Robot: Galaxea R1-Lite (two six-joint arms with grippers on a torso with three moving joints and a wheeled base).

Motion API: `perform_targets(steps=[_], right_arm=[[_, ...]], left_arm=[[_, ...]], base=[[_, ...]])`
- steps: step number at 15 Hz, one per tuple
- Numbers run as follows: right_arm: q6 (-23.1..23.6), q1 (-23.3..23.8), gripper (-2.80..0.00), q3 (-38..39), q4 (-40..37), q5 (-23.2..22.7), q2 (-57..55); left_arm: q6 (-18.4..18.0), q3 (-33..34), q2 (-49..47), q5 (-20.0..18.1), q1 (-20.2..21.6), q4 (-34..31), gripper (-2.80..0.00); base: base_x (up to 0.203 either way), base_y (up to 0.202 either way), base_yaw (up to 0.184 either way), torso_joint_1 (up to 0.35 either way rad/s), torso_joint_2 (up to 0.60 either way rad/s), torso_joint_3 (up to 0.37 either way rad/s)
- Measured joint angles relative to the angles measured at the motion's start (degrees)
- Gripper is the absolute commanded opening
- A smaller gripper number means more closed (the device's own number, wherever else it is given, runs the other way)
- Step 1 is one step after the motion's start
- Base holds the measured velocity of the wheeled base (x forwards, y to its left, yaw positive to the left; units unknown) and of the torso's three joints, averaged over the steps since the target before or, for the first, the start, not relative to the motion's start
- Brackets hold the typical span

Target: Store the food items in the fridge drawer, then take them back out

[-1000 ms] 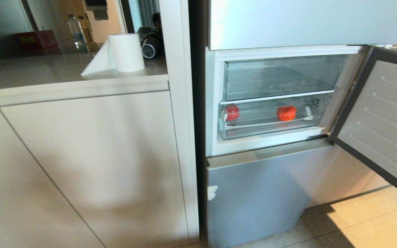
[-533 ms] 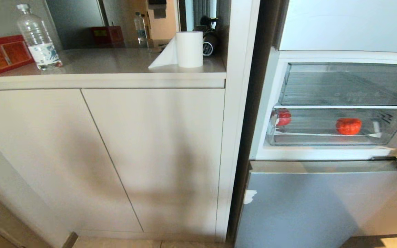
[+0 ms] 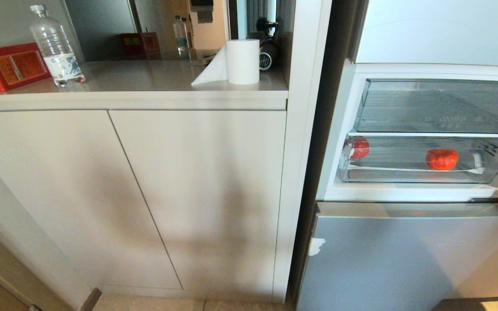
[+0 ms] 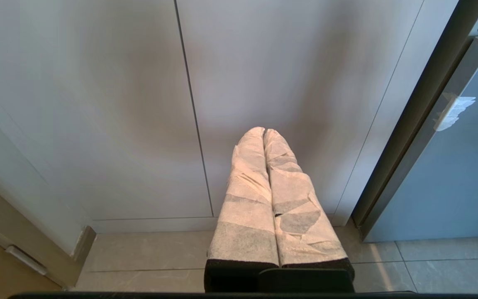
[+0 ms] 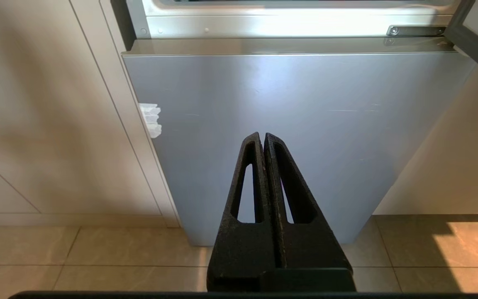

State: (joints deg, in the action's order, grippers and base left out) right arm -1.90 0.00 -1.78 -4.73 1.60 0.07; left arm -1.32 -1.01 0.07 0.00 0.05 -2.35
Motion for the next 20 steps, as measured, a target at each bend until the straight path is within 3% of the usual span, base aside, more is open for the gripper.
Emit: perform_targets(steps=[5,10,15,18,20], right_arm=[[4.4,0.0,-2.80,-0.1,-0.2,-2.0,0.0],[1.0,0.0,-2.80,-0.1,-0.1,-1.0,0.0],[1.7,0.0,-2.80,-0.8,-0.7,-0.7,-0.1],[4.3,0.0,-2.80,-7.8,-0.6,-1.3,-4.9],[5.9,0.0,-2.80,-15.5,0.9,-1.7,-14.4]], left_arm=[[0.0,0.0,0.0,0.0,0.0,0.0,-2.80],[0.0,0.0,0.0,0.0,0.0,0.0,-2.80],[0.0,0.0,0.0,0.0,0.0,0.0,-2.80],[0.0,0.0,0.0,0.0,0.0,0.0,-2.80],[0.0,0.0,0.0,0.0,0.0,0.0,-2.80]], base=[[0.000,0.000,0.000,0.000,0.00,0.000],[0.000,0.000,0.000,0.000,0.00,0.000],[0.000,0.000,0.000,0.000,0.00,0.000],[0.000,0.000,0.000,0.000,0.00,0.000],[0.000,0.000,0.000,0.000,0.00,0.000]])
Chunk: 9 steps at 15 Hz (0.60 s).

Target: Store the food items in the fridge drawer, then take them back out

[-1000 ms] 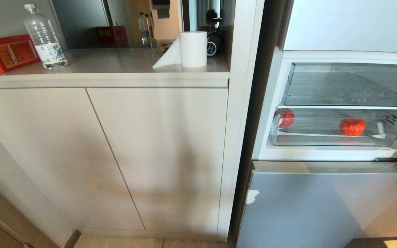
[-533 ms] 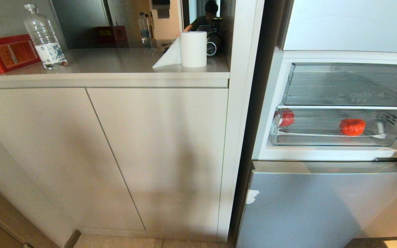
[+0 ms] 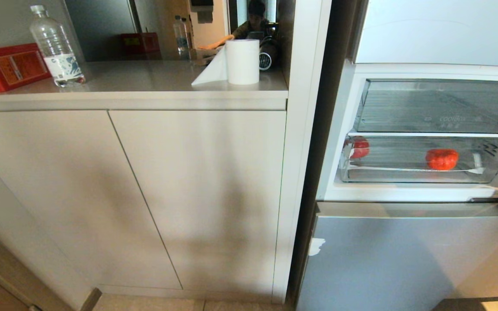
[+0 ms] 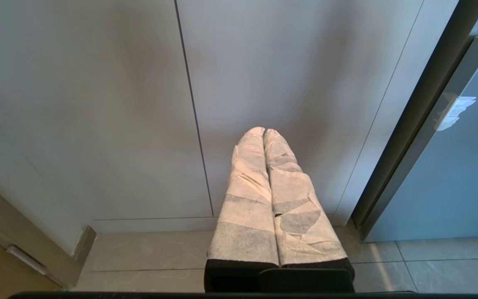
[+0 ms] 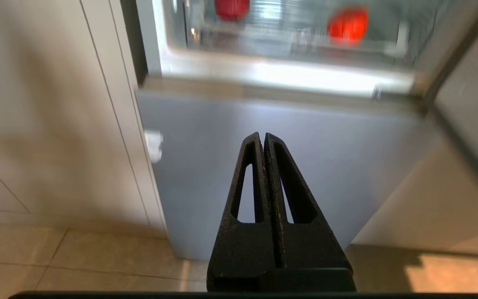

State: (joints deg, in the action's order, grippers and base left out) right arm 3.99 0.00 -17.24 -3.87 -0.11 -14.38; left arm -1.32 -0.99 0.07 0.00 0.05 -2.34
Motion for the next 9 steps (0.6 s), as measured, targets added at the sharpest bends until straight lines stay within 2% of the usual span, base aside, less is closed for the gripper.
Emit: perform_targets(steps=[3,5,7,9], right_arm=[[1.1,0.0,-2.80,-8.4,5.4,-0.3,-16.7],[1.7,0.0,-2.80,-10.9,13.1,0.5,-26.9],[2.7,0.0,-2.80,-11.3,20.6,3.2,-33.2],[3.2,-0.1,-2.80,-11.5,22.0,6.6,-35.1]], left_arm=[[0.0,0.0,0.0,0.0,0.0,0.0,-2.80],[0.0,0.0,0.0,0.0,0.0,0.1,-2.80],[0.0,0.1,0.0,0.0,0.0,0.3,-2.80],[0.0,0.1,0.0,0.0,0.0,0.4,-2.80]], base=[[0.000,0.000,0.000,0.000,0.00,0.000],[0.000,0.000,0.000,0.000,0.00,0.000],[0.000,0.000,0.000,0.000,0.00,0.000],[0.000,0.000,0.000,0.000,0.00,0.000]])
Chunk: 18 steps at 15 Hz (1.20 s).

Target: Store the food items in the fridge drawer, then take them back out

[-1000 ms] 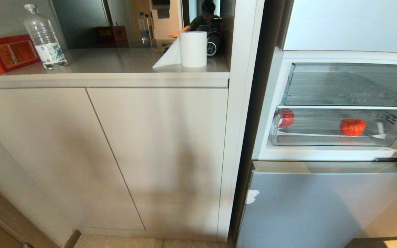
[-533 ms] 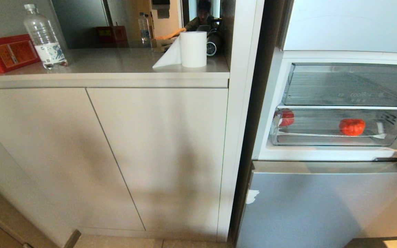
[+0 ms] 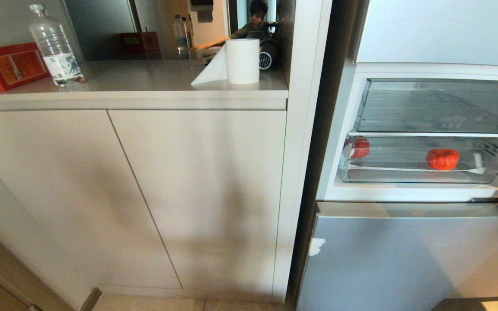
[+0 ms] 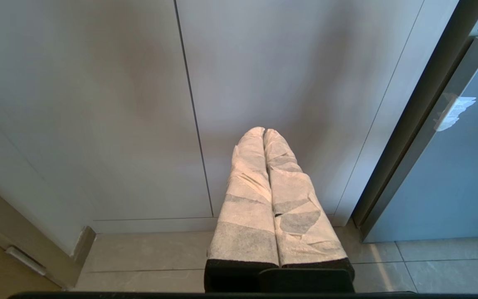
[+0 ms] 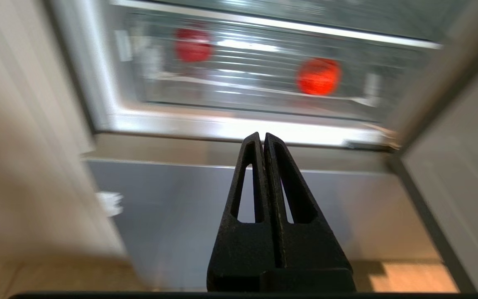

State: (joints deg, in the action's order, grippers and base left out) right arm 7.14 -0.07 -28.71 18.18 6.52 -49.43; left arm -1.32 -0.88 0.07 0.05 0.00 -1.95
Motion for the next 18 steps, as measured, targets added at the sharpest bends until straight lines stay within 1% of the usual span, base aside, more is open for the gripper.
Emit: perform_targets(steps=[1,2,6,9,12,14,15,18], right_arm=[[-0.2,0.0,-2.80,0.1,0.1,1.6,0.0],[-0.5,0.0,-2.80,0.9,0.0,2.2,0.3],[-0.2,-0.2,-2.80,5.9,0.6,2.0,0.9],[0.6,-0.6,-2.80,6.2,2.6,1.6,0.0],[0.7,-0.7,-2.80,7.5,2.6,-1.3,-0.6],[1.8,-0.7,-2.80,7.8,2.7,-5.0,-1.3],[2.5,-0.7,-2.80,7.4,2.6,-5.4,-1.7],[3.0,-0.7,-2.80,1.4,2.7,-5.8,-4.0]], left_arm=[[0.0,0.0,0.0,0.0,0.0,0.0,-2.80],[0.0,0.0,0.0,0.0,0.0,0.0,-2.80],[0.0,0.0,0.0,0.0,0.0,0.0,-2.80],[0.0,0.0,0.0,0.0,0.0,0.0,-2.80],[0.0,0.0,0.0,0.0,0.0,0.0,-2.80],[0.0,0.0,0.0,0.0,0.0,0.0,-2.80],[0.0,0.0,0.0,0.0,0.0,0.0,-2.80],[0.0,0.0,0.0,0.0,0.0,0.0,-2.80]], base=[[0.000,0.000,0.000,0.000,0.00,0.000],[0.000,0.000,0.000,0.000,0.00,0.000],[0.000,0.000,0.000,0.000,0.00,0.000],[0.000,0.000,0.000,0.000,0.00,0.000],[0.000,0.000,0.000,0.000,0.00,0.000],[0.000,0.000,0.000,0.000,0.00,0.000],[0.000,0.000,0.000,0.000,0.00,0.000],[0.000,0.000,0.000,0.000,0.00,0.000]])
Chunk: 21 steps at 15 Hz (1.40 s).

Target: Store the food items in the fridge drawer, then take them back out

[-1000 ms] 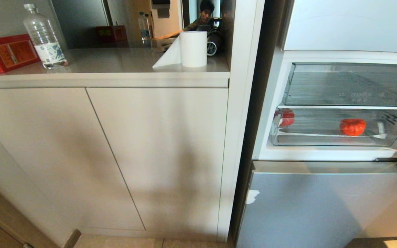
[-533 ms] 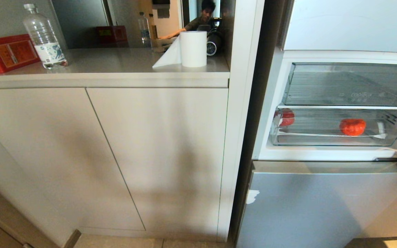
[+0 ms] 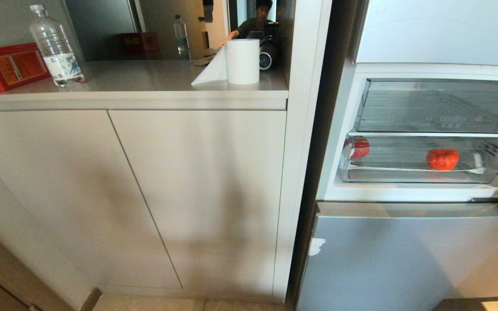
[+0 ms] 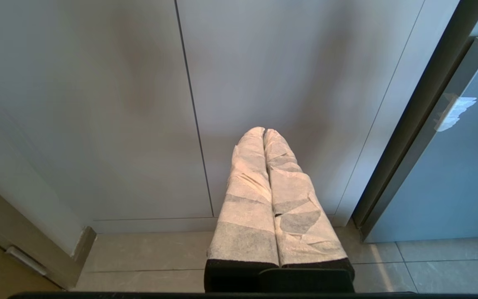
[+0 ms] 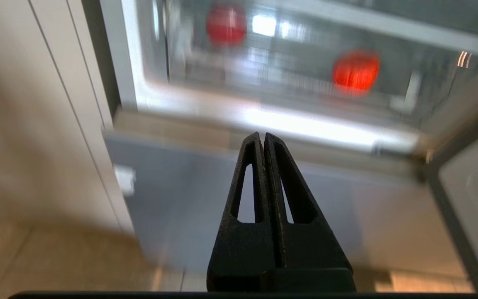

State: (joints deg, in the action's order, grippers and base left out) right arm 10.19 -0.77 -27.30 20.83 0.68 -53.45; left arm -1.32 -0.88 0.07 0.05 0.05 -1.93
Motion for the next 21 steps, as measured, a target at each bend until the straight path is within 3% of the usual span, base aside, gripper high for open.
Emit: perform_targets(steps=[3,6,8,12,20,21], right_arm=[[-1.8,0.0,-2.80,-8.2,-0.2,-4.1,-3.7],[-14.9,0.0,-2.80,-14.1,-0.3,-9.0,-9.2],[-19.9,0.0,-2.80,-13.3,-0.3,-9.5,-11.6],[-20.4,-0.1,-2.80,-1.7,-0.4,-12.9,-9.9],[-18.8,-5.8,-2.80,-6.2,2.4,-14.4,-21.8],[-18.5,-6.4,0.00,-6.4,4.9,-13.9,-24.3]], left_arm=[[0.0,0.0,0.0,0.0,0.0,0.0,-2.80],[0.0,0.0,0.0,0.0,0.0,0.0,-2.80],[0.0,0.0,0.0,0.0,0.0,0.0,-2.80],[0.0,0.0,0.0,0.0,0.0,0.0,-2.80],[0.0,0.0,0.0,0.0,0.0,0.0,-2.80],[0.0,0.0,0.0,0.0,0.0,0.0,-2.80]], base=[[0.000,0.000,0.000,0.000,0.00,0.000],[0.000,0.000,0.000,0.000,0.00,0.000],[0.000,0.000,0.000,0.000,0.00,0.000],[0.000,0.000,0.000,0.000,0.00,0.000],[0.000,0.000,0.000,0.000,0.00,0.000],[0.000,0.000,0.000,0.000,0.00,0.000]])
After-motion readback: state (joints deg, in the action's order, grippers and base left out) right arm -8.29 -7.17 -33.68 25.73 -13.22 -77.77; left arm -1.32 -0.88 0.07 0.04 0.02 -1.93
